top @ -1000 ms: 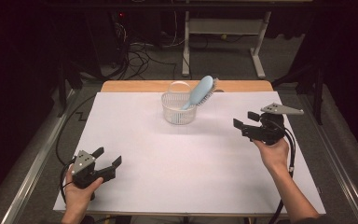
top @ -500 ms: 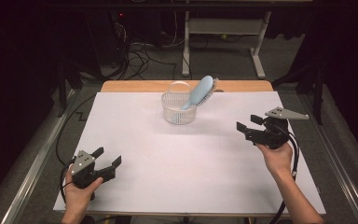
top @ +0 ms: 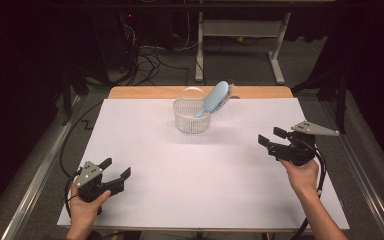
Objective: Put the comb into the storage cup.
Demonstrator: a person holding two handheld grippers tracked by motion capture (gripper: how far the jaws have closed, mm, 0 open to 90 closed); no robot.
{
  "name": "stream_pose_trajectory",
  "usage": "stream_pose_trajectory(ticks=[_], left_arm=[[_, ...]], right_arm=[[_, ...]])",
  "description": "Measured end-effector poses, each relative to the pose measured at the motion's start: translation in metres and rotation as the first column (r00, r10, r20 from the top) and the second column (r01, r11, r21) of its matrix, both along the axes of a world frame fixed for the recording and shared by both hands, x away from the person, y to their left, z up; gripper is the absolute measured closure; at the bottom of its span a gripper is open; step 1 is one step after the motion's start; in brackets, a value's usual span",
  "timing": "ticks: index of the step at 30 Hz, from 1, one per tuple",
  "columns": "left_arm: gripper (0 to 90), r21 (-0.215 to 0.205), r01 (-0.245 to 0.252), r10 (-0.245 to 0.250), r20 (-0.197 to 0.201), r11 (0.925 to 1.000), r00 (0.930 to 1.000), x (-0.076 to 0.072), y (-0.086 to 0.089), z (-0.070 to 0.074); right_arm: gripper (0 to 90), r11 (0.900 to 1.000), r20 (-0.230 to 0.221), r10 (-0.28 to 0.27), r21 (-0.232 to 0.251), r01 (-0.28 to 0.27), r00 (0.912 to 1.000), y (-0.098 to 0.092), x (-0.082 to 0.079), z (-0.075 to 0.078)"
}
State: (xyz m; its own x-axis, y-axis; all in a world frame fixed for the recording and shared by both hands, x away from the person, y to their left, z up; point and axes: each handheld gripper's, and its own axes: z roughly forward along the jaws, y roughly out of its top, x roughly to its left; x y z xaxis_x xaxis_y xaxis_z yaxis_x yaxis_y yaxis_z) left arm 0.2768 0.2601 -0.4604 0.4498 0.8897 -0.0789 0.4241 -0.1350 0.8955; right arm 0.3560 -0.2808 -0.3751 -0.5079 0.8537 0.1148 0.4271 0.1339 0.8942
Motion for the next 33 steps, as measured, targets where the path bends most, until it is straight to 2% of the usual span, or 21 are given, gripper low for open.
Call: stream_pose_trajectory(ticks=[16, 33], left_arm=[[23.0, 0.001, 0.000, 0.000, -0.002, 1.0000, 1.0000, 0.000, 0.000, 0.000], [23.0, 0.004, 0.000, 0.000, 0.001, 1.0000, 1.0000, 0.000, 0.000, 0.000]], right_arm=[[31.1, 0.999, 0.022, -0.008, 0.038, 0.007, 0.9997, -0.011, -0.016, -0.006], [30.1, 1.000, 0.054, -0.009, 0.027, 0.008, 0.9985, -0.016, -0.030, -0.009]])
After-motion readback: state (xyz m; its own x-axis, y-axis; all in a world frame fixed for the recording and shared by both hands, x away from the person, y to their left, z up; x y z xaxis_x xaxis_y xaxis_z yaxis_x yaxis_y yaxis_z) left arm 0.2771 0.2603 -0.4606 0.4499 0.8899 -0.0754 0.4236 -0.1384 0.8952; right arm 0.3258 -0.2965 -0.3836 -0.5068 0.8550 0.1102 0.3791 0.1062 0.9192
